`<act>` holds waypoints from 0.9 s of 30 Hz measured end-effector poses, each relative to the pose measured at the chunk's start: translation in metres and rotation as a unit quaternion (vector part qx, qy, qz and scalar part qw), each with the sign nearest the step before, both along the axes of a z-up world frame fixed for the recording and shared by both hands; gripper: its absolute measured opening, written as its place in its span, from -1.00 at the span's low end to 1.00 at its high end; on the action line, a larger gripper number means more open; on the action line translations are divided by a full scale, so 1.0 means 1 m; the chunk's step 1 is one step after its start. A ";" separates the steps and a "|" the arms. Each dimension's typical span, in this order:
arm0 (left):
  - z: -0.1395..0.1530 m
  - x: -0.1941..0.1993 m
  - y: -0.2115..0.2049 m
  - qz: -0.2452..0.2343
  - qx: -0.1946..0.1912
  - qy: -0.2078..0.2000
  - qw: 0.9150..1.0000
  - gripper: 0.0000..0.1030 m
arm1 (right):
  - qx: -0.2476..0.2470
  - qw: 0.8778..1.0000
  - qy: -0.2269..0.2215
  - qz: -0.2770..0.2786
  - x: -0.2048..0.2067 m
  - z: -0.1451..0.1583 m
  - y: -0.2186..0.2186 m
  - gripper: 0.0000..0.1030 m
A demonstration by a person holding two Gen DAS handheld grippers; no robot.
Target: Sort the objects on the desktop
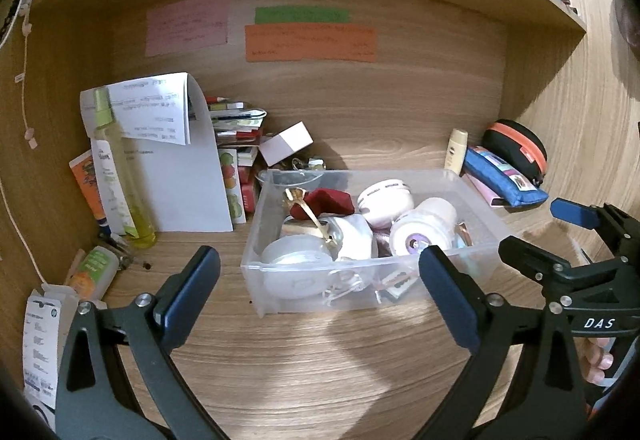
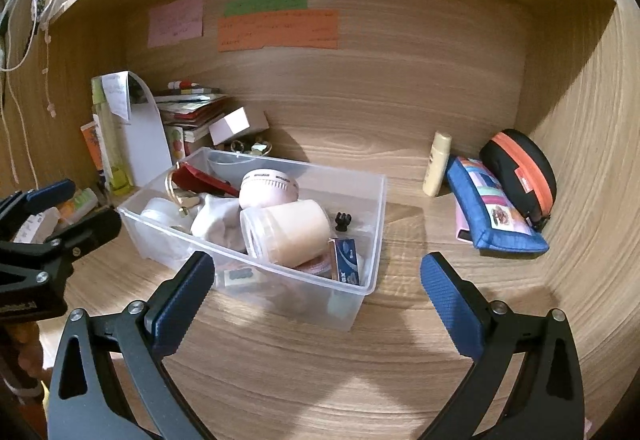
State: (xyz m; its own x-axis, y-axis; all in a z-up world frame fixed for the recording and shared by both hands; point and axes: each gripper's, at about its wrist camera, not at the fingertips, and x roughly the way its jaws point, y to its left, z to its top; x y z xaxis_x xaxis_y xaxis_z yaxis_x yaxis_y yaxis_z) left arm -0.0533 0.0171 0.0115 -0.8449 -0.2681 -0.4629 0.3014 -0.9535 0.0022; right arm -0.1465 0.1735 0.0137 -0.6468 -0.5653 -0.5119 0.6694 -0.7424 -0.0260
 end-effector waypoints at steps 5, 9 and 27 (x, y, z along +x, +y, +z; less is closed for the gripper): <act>-0.003 -0.002 -0.001 -0.002 0.007 -0.003 1.000 0.96 | 0.003 1.000 0.004 -0.002 0.001 0.000 0.000 1.00; -0.004 -0.003 -0.002 0.000 0.010 -0.005 1.000 0.96 | 0.001 1.000 -0.002 0.000 0.000 -0.001 0.000 1.00; -0.005 -0.003 -0.004 0.000 0.022 -0.009 1.000 0.96 | 0.004 1.000 -0.003 0.003 0.002 -0.002 0.001 1.00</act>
